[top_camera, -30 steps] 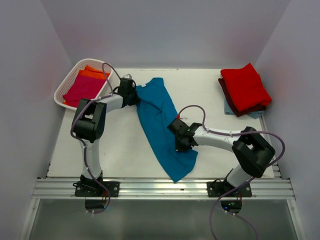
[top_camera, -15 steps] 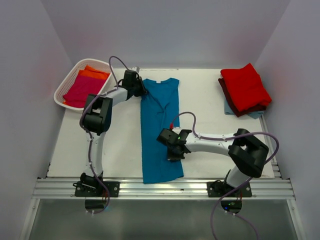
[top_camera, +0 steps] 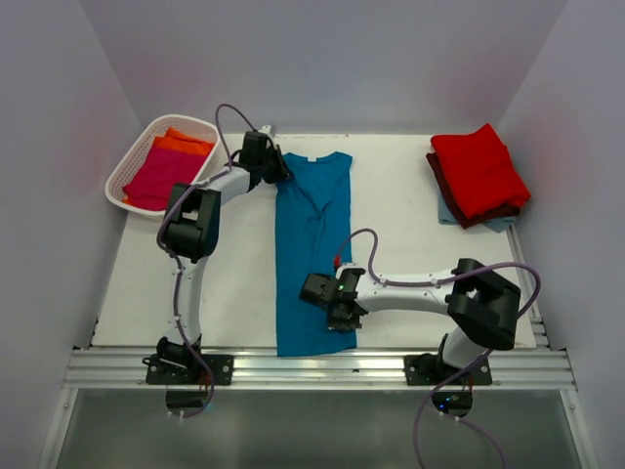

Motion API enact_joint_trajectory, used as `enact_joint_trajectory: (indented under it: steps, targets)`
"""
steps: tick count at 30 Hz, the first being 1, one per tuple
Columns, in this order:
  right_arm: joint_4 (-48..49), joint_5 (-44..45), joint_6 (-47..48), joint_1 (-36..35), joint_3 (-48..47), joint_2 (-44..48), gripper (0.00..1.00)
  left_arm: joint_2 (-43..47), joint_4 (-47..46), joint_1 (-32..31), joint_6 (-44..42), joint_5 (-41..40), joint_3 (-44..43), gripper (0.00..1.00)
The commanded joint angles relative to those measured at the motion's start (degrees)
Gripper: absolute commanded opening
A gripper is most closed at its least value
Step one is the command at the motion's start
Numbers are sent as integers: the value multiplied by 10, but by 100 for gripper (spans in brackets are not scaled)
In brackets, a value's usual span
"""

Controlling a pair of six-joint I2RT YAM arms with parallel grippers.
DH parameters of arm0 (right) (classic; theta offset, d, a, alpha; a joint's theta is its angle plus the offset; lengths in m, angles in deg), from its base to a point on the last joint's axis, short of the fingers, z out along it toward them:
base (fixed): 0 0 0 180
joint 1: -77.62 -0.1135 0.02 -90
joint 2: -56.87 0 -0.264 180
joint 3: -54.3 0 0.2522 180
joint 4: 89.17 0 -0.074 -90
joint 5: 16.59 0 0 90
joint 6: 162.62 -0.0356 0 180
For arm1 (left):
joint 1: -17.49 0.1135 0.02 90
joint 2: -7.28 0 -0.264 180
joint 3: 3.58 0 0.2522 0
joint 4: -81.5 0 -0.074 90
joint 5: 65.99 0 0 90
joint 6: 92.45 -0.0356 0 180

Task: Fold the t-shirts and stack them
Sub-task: Rotate the tshirt 90 degrees

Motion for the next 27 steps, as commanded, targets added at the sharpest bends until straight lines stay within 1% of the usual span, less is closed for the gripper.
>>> enact_joint_trajectory:
  steps: [1,5,6,7,9,14,17,19,22,24,26,27]
  targets:
    - [-26,30,-47,-21,-18,17,0,33,1,9,-21,10,-18,0]
    - [-31,46,-72,-25,6,7,0,62,-8,9,-17,12,8,0]
    - [-41,65,-82,-25,19,4,0,70,-10,9,-16,15,22,0]
    - [-43,59,-89,-25,27,2,0,86,-9,9,-13,16,32,0]
    - [-47,69,-97,-25,38,-6,0,105,-38,9,-11,15,62,0]
    - [-73,61,-132,-25,69,5,0,140,-33,11,-16,-1,86,0]
    - [-73,45,-127,-26,82,23,0,144,-26,12,-14,0,89,0]
    - [-83,48,-124,-40,72,39,0,151,-28,12,-13,3,95,0]
    - [-114,84,-114,-80,33,64,0,164,-33,12,-12,2,106,0]
    - [-134,124,-105,-100,-7,74,0,172,-33,12,-13,4,111,0]
    - [-145,150,-65,-101,-36,75,0,178,-29,12,-14,5,116,0]
    - [-152,190,-55,-101,-66,74,0,185,-30,12,-13,7,120,0]
